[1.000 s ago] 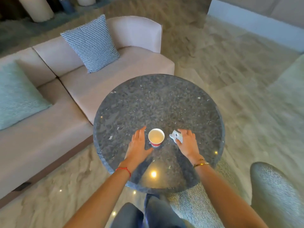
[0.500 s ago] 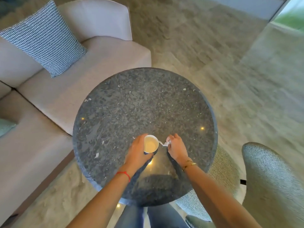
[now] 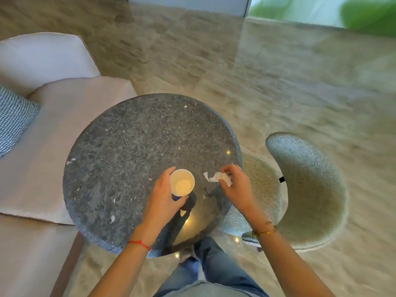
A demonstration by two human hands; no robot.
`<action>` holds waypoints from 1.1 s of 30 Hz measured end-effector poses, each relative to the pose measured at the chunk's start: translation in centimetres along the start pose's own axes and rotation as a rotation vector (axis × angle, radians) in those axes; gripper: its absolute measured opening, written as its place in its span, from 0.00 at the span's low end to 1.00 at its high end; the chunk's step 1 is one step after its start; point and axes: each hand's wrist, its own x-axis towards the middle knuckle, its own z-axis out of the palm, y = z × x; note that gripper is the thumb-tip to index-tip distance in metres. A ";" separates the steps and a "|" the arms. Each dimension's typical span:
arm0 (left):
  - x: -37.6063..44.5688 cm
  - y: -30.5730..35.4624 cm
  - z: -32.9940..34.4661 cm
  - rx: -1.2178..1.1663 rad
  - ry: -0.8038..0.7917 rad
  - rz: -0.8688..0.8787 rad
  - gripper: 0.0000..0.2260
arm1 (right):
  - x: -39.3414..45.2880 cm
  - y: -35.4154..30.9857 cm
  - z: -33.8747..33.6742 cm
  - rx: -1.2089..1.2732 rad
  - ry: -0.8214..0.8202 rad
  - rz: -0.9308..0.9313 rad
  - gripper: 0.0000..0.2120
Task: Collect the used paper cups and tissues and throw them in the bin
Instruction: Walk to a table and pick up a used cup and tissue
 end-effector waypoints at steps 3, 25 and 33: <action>-2.0 1.6 0.7 0.017 -0.103 0.117 0.35 | -5.3 0.5 -1.8 -0.015 0.109 0.053 0.08; -15.1 26.1 24.5 -0.010 -0.600 0.760 0.33 | -36.7 17.2 -22.6 -0.017 0.768 0.582 0.12; -21.4 38.6 39.1 -0.023 -0.695 0.896 0.35 | -47.1 26.9 -34.2 -0.031 0.909 0.722 0.11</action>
